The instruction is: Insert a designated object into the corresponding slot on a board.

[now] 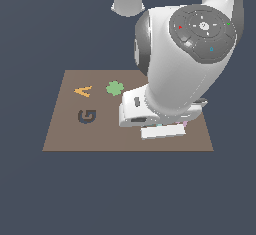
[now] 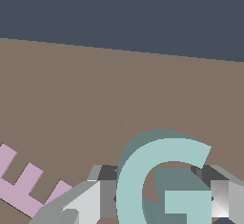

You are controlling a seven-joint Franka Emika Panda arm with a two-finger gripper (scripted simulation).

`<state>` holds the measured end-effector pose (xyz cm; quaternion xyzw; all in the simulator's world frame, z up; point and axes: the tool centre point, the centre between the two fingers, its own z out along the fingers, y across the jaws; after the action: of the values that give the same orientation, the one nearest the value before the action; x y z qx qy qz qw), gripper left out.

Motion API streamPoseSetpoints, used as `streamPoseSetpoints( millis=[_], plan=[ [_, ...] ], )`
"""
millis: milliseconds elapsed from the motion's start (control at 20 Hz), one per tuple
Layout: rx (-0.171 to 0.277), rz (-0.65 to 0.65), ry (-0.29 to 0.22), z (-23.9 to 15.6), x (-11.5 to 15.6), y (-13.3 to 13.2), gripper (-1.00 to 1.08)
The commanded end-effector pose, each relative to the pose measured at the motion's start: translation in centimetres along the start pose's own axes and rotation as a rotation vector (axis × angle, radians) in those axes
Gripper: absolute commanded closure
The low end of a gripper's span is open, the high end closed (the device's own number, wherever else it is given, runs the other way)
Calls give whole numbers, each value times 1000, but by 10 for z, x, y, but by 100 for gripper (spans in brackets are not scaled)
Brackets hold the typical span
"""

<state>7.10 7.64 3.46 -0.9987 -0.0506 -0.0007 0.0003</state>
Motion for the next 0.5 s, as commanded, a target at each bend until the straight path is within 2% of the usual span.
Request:
streamPoseSetpoints(
  millis=[0,450],
  plan=[
    [0,127,0,-1,10,15,108],
    [0,537,1,-2,28,69,108]
  ],
)
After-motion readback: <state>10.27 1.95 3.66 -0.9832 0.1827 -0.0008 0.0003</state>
